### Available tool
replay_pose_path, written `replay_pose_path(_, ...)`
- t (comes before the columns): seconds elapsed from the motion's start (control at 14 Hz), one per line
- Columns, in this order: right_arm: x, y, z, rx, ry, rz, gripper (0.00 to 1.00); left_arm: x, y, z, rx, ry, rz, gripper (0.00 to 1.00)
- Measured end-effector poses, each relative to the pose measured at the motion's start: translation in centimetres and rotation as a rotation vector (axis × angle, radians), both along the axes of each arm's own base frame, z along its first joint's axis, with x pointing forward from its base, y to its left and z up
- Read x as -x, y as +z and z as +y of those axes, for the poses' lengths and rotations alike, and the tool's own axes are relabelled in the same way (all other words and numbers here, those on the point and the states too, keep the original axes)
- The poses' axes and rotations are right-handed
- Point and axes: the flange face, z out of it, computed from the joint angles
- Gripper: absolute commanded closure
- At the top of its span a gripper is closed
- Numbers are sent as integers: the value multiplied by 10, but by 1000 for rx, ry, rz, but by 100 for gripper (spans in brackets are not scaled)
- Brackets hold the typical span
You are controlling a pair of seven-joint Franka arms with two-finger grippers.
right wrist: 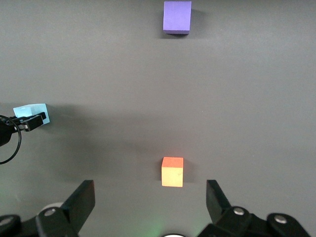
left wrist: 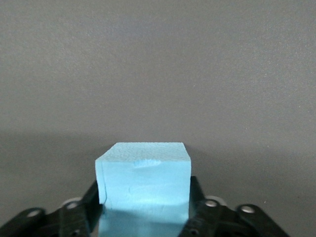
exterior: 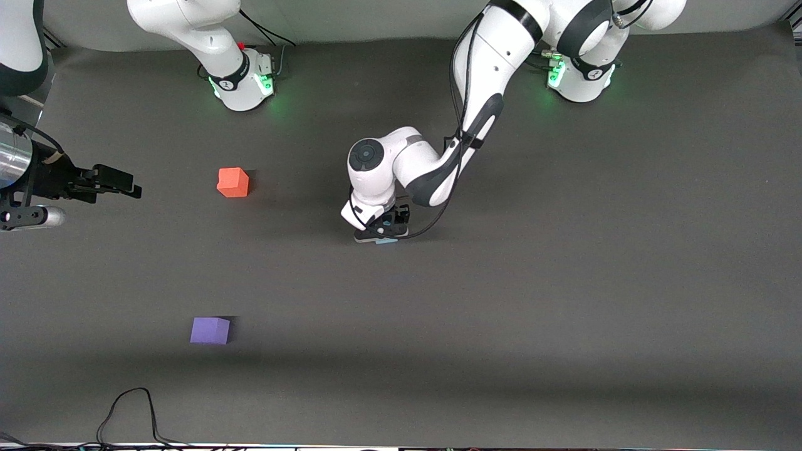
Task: Place blue block between orange and purple blocks
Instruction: 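Carry the blue block with the left gripper toward the table middle, then release the blue block while the right gripper reaches and grasps it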
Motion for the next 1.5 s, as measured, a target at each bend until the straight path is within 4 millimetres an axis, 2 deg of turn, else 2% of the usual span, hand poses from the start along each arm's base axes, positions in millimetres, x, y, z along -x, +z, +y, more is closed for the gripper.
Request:
replay_pose_path(0.07,0,0,0,0,0,0,0,-3,5,-1,3,2,-5,0)
replay_pose_path(0.21,0,0,0,0,0,-1,0,-11,30,0,-3,15,-9,0)
replay_pose_path(0.36,0,1,-1,0,-1,-1,0,-35,79,16,4,59,-8,0)
replay_pose_path(0.43,0,1,-1,0,-2,-2,0,-53,111,33,25,85,2,0)
replay_pose_path(0.57,0,2,-1,0,-1,-5,0,-92,178,85,73,99,40,0)
replay_pose_path(0.64,-1,5,0,0,1,-11,0,-110,207,121,85,95,70,0)
replay_pose_path(0.79,-5,14,10,0,12,-33,0,-149,251,216,111,80,132,0)
replay_pose_path(0.86,-9,19,23,-1,15,-43,0,-163,267,265,115,75,152,0)
replay_pose_path(1.0,-15,24,73,8,-10,-51,0,-179,295,355,115,53,184,0)
replay_pose_path(1.14,-21,26,137,25,-54,-57,0,-183,321,429,118,15,199,0)
replay_pose_path(1.36,-25,11,245,57,-106,-58,0,-174,355,514,99,-48,207,0)
replay_pose_path(1.5,-24,-9,313,68,-138,-52,1,-162,376,557,95,-79,198,0)
